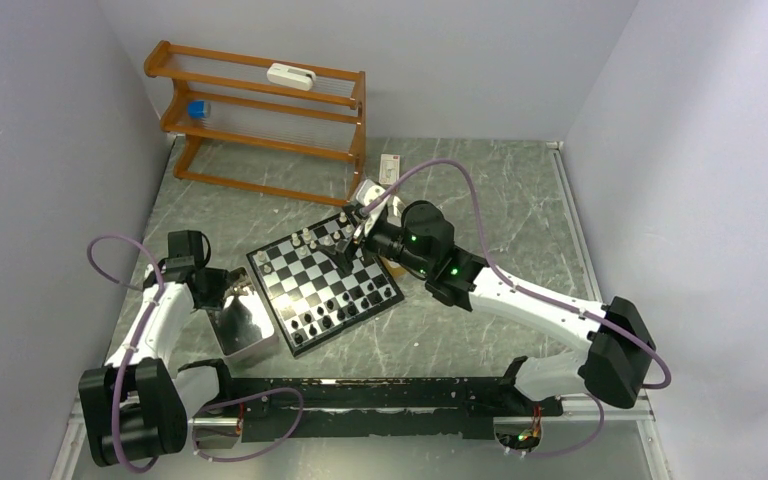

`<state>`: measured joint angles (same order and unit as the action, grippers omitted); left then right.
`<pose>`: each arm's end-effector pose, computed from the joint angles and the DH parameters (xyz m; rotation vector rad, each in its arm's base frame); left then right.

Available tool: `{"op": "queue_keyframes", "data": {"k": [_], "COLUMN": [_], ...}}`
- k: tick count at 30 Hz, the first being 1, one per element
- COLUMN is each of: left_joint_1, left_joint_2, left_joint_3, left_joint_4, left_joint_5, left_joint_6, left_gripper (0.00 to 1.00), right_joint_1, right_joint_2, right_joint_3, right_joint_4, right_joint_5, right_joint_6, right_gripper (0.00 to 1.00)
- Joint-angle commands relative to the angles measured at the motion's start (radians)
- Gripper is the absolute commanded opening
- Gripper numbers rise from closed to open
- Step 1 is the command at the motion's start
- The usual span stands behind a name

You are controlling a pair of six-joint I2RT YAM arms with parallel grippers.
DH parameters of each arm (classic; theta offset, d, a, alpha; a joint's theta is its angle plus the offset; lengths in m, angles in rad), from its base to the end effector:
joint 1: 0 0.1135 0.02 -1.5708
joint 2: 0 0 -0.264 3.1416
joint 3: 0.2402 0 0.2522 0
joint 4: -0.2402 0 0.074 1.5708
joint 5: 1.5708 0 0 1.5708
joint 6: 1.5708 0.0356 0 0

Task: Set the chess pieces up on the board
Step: Pick up the chess piece from the storage box.

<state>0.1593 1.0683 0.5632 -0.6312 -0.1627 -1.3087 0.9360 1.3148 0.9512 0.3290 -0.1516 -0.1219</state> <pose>0.1790 0.0346 0.1798 -1.8357 1.9626 -0.1385 0.1810 0.2549 0.3341 -0.9386 1.3656 0.7473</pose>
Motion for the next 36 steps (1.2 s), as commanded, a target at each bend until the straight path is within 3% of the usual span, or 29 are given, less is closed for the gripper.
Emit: {"op": "queue_keyframes", "data": {"k": [1,16,26,36], "left_joint_1": [-0.007,-0.007,-0.007,-0.007], "left_joint_2": [0.016,0.092,0.102,0.069], "left_joint_3": [-0.005,-0.039,-0.021,-0.04], "left_joint_4": [0.041,0.079,0.035,0.009], "left_joint_5": [-0.037,-0.06,-0.062,-0.062], "left_joint_6": [-0.072,-0.101,-0.093,-0.091], "left_gripper": [0.47,0.45,0.38,0.18], "right_joint_1": [-0.004,-0.003,-0.004,-0.003], "right_joint_2": [-0.035,-0.038,-0.028,-0.019], "right_joint_3": [-0.012,-0.015,-0.018,-0.029], "right_joint_4": [0.041,0.044,0.051,0.061], "right_joint_5": [-0.007,-0.009,-0.005,0.008], "right_joint_6": [-0.015,-0.031,-0.042,-0.051], "right_gripper": [1.0,1.0,1.0,1.0]}}
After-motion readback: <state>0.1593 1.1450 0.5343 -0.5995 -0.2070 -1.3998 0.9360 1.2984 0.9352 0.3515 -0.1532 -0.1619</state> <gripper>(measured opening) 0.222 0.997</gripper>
